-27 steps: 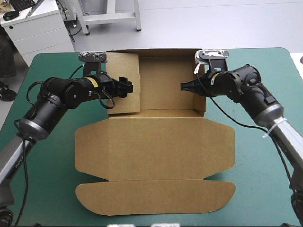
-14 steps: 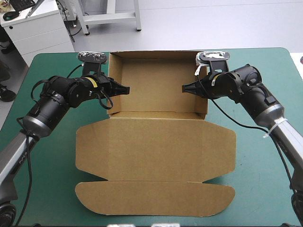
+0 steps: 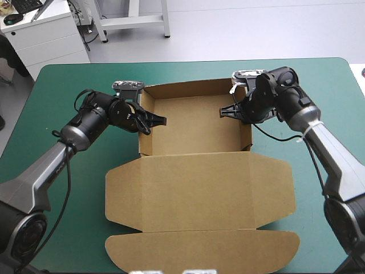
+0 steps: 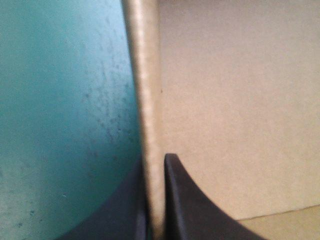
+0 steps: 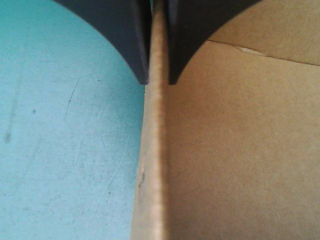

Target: Fold the box

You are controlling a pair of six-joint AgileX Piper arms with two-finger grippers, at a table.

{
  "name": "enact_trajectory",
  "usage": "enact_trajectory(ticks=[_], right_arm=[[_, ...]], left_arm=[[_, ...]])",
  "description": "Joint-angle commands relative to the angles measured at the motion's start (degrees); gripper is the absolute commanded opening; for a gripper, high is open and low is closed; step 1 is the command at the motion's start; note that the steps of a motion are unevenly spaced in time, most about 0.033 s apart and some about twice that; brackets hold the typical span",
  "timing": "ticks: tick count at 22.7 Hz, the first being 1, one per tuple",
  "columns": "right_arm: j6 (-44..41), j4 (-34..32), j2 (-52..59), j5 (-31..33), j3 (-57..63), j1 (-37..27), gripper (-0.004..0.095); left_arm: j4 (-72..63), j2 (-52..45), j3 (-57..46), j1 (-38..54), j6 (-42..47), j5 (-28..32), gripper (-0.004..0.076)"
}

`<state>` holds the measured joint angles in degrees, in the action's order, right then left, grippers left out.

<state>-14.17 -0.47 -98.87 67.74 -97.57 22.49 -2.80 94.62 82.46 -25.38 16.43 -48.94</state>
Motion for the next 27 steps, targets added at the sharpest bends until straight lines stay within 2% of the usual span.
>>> enact_trajectory(ticks=[1, 4, 8, 10, 12, 15, 16, 20, 22, 24, 27], right_arm=[[3.6, 2.1, -1.4, 2.9, -6.4, -1.5, -0.0001], [4.5, 2.1, -5.0, 4.0, -7.8, -2.4, -0.0001], [6.3, 2.7, -8.0, 4.1, -7.8, -2.6, -0.0001], [6.3, 2.6, -8.7, 3.9, -7.8, -2.9, -0.0001], [6.8, 2.0, -8.9, 4.0, -7.8, -3.3, 0.0], [8.6, 5.0, -9.5, 4.0, -7.8, -4.5, 0.0034], [8.8, 6.6, -9.6, 4.0, -7.8, -5.2, 0.0087], [9.9, 10.6, -10.0, 4.0, -7.8, -6.5, 0.0421], [10.5, 10.6, -10.0, 4.0, -7.8, -6.5, 0.0599], [10.6, 10.6, -10.0, 4.0, -7.8, -6.5, 0.0728], [10.6, 10.6, -10.0, 4.0, -7.8, -6.5, 0.0825]], left_arm=[[-0.7, 1.7, 4.5, -0.9, -0.1, -3.5, -0.001], [-0.7, 7.9, 12.7, -0.9, -0.1, -13.0, -0.001], [-1.2, 14.3, 19.6, -0.9, -0.1, -22.1, -0.001], [-1.7, 16.0, 20.5, -0.9, -0.1, -23.5, -0.001], [-1.7, 16.6, 20.5, -0.9, -0.1, -22.2, -0.001], [-2.6, 16.9, 20.5, -0.9, -0.3, -21.0, -0.0007], [-2.6, 16.9, 20.5, -0.9, -0.7, -21.0, -0.0002], [-2.5, 16.9, 20.5, -0.9, -2.5, -21.3, 0.0088], [-2.8, 16.9, 20.5, -0.9, -3.3, -21.4, 0.0181], [-3.0, 16.9, 20.6, -0.9, -3.3, -21.5, 0.0286], [-3.0, 17.0, 21.9, -0.9, -3.3, -21.6, 0.0452]])
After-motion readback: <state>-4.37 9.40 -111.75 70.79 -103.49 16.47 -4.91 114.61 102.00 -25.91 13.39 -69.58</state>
